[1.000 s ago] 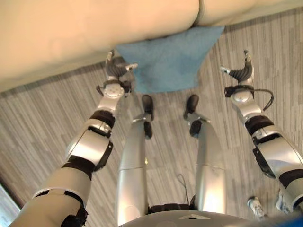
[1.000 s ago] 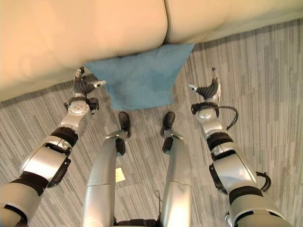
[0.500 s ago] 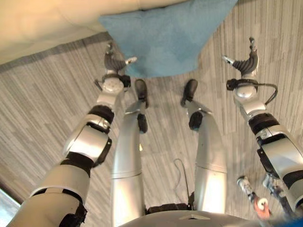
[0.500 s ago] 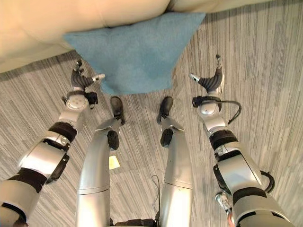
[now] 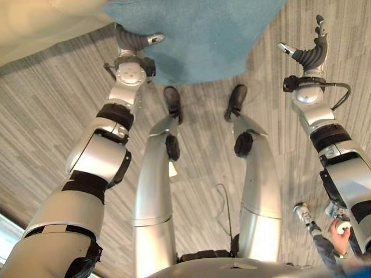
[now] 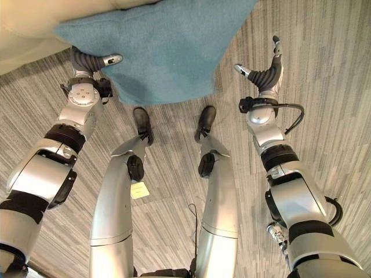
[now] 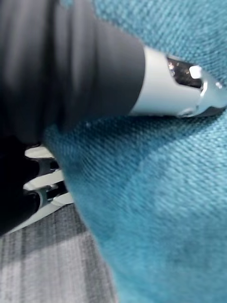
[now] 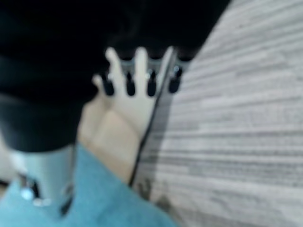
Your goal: Pick up all the scattered cushions and arrange them neatly on the sofa.
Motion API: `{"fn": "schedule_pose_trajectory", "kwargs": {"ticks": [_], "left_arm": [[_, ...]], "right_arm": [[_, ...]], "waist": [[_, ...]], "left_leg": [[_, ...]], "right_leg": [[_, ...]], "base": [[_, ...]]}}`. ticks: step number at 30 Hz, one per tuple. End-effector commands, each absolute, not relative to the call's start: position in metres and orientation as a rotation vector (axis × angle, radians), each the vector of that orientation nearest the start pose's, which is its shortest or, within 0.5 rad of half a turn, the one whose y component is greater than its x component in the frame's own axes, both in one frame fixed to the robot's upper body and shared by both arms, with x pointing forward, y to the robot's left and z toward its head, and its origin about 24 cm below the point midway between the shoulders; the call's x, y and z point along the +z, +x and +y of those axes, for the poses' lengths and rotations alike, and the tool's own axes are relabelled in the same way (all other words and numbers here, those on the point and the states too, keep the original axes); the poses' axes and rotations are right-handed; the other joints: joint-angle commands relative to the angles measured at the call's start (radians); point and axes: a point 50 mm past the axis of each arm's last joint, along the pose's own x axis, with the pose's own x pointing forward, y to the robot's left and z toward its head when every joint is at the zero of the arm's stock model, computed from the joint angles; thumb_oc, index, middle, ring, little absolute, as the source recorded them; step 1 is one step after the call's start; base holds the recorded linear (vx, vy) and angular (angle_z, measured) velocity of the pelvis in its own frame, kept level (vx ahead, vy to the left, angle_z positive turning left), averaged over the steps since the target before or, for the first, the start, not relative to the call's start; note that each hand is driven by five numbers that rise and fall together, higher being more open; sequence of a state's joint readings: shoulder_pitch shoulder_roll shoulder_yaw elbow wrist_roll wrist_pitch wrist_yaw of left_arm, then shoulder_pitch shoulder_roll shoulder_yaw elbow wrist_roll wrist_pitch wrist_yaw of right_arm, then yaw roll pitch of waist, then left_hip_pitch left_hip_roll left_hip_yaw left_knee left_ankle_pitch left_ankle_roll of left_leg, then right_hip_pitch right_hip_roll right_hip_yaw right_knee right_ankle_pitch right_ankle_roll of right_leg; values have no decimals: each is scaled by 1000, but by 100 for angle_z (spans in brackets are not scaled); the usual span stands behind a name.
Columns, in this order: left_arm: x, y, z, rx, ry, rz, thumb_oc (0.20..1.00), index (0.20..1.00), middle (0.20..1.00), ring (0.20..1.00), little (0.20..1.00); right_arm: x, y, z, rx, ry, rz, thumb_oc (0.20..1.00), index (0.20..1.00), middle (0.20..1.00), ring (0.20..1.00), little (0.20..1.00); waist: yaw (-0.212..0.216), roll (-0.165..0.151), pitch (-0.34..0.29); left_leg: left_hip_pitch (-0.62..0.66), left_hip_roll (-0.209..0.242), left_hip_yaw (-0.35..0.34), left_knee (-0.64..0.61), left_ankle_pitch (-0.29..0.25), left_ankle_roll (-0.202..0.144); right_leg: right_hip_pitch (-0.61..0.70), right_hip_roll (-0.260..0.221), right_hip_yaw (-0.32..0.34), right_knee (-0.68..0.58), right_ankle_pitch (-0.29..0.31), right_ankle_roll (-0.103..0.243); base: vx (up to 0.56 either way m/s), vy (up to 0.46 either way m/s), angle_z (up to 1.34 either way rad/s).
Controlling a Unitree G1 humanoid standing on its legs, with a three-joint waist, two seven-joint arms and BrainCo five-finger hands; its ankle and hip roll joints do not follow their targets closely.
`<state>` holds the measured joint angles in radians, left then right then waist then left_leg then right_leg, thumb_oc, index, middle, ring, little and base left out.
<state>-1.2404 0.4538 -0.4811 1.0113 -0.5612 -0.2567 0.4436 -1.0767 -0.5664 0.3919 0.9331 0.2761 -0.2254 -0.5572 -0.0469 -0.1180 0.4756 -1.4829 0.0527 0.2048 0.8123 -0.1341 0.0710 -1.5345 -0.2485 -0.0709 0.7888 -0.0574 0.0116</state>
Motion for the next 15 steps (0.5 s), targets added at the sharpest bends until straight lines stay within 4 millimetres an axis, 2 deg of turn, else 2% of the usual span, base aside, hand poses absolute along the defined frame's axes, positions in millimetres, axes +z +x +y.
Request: {"fn": "schedule_pose_trajectory", "kwargs": {"ticks": [1, 5, 7, 9, 15], "left_arm": [[259, 412, 140, 177, 71, -513, 1000, 1000, 1000, 1000, 1000], [268, 404, 117, 97, 30, -575, 1000, 1000, 1000, 1000, 1000], [268, 404, 117, 98, 29, -576, 1000, 1000, 1000, 1000, 1000], [275, 401, 111, 69, 20, -605, 1000, 1000, 1000, 1000, 1000], [282, 397, 103, 33, 0, -639, 1000, 1000, 1000, 1000, 1000]], "right_arm": [[209, 398, -228, -448, -401, -384, 1000, 1000, 1000, 1000, 1000], [227, 404, -232, -450, -431, -383, 1000, 1000, 1000, 1000, 1000], [228, 404, -232, -450, -432, -383, 1000, 1000, 1000, 1000, 1000], [243, 406, -232, -442, -456, -402, 1000, 1000, 1000, 1000, 1000], [269, 409, -235, -492, -515, -425, 1000, 1000, 1000, 1000, 1000]], "waist": [[-10, 60, -121], [13, 82, -110], [13, 84, -111], [27, 96, -99], [49, 123, -62]], "left_leg": [[-3, -75, -144, 43, -160, -14], [-50, -78, -145, 78, -158, -20], [-53, -79, -145, 80, -158, -20], [-69, -77, -149, 99, -153, -25], [-87, -78, -170, 123, -144, -37]], "right_leg": [[34, 32, 28, 39, -105, 64], [-19, 26, 35, 97, -125, 60], [-22, 26, 35, 99, -126, 60], [-34, 18, 35, 127, -139, 53], [-35, 10, 23, 160, -158, 42]], "base": [[19, -57, 2], [37, -64, 8], [22, -39, 12], [30, -67, 10], [16, -67, 6]]}}
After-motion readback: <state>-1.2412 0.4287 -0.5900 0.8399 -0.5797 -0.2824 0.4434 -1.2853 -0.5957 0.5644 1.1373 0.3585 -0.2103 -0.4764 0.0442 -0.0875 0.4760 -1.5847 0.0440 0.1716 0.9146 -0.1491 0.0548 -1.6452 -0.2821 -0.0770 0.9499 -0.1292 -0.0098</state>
